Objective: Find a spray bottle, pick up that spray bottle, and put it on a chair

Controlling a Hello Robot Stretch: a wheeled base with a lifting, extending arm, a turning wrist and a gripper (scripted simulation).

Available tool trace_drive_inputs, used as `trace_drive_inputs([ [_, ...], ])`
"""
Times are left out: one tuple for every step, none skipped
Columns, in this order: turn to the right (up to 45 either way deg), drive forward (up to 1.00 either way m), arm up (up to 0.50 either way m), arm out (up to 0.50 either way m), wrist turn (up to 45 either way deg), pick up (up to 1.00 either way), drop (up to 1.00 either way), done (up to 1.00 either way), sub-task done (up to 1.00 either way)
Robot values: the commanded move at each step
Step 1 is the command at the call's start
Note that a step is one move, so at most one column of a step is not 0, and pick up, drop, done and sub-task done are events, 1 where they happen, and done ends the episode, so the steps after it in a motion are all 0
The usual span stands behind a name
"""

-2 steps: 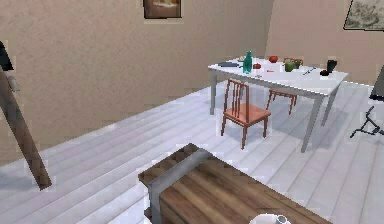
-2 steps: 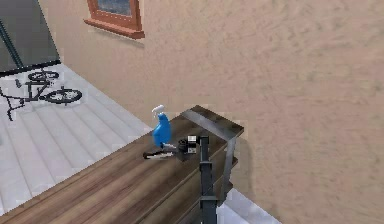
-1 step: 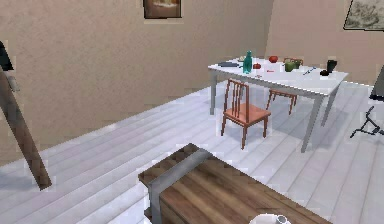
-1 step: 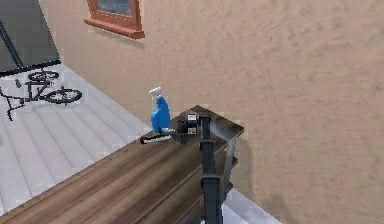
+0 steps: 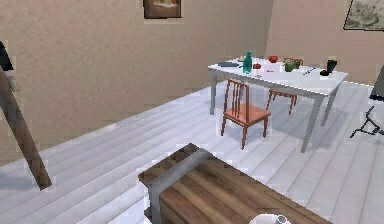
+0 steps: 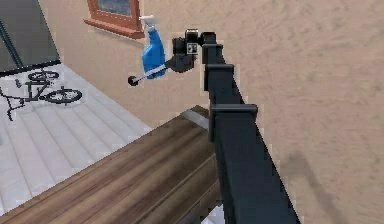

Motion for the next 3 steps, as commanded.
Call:
trace_drive_inputs([
  [0.0, 0.00, 0.00, 0.00, -45.0, 0.00, 0.00, 0.00, 0.00],
  [0.0, 0.00, 0.00, 0.00, -33.0, 0.00, 0.00, 0.00, 0.00],
  [0.0, 0.00, 0.00, -0.48, 0.0, 0.00, 0.00, 0.00, 0.00],
])
